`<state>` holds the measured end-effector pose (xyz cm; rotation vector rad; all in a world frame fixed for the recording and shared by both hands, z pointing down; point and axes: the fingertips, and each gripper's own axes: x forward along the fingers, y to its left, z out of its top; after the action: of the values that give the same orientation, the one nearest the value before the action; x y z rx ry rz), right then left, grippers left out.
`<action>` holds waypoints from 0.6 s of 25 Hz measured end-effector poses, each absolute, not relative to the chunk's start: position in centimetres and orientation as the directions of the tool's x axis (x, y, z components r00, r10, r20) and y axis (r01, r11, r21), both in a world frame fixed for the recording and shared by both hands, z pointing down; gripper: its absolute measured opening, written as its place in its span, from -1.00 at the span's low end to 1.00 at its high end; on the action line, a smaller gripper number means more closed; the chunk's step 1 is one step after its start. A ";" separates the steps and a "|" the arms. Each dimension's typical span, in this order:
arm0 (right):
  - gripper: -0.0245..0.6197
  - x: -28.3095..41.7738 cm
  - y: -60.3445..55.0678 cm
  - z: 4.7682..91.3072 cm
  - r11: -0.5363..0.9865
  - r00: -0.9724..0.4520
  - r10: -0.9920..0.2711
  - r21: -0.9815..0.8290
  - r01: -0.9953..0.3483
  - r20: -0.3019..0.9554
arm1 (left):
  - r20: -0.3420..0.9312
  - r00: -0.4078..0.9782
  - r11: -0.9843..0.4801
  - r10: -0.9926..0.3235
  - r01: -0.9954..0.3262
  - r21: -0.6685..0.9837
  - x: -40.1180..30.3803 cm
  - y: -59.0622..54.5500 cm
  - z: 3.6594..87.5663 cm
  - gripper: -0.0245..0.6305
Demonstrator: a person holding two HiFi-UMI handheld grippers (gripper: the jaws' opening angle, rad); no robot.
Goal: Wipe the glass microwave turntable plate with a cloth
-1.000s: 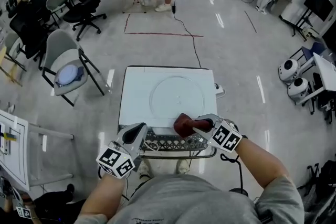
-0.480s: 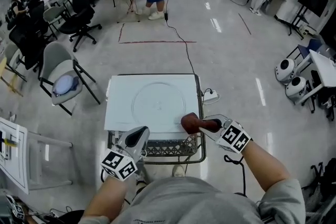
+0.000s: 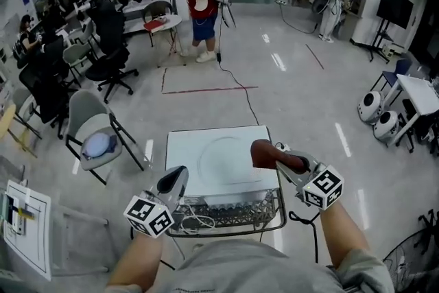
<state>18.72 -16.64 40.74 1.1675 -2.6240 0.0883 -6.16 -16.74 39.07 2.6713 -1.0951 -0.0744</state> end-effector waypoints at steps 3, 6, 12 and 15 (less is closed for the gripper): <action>-0.67 18.2 -17.1 37.4 0.614 -0.598 -0.783 0.056 -0.788 0.171 | 0.030 0.708 -0.686 -0.705 -0.692 0.223 -8.5 -17.5 36.6 -0.93; -0.67 18.0 -17.1 34.6 0.566 -0.558 -0.823 0.069 -0.822 0.103 | 0.018 0.697 -0.683 -0.717 -0.708 0.181 -10.3 -17.8 34.5 -0.93; -0.67 19.2 -17.4 31.6 0.482 -0.483 -0.875 0.078 -0.873 0.004 | -0.002 0.679 -0.672 -0.734 -0.725 0.150 -11.8 -18.2 32.7 -0.93; -0.67 20.1 -17.7 31.4 0.454 -0.456 -0.890 0.077 -0.888 -0.010 | -0.010 0.670 -0.664 -0.742 -0.733 0.148 -12.2 -18.3 32.3 -0.93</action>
<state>20.08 -17.73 31.40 1.6212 -2.6518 -0.1096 -12.17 -18.31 32.25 2.7496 -1.2210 -0.1042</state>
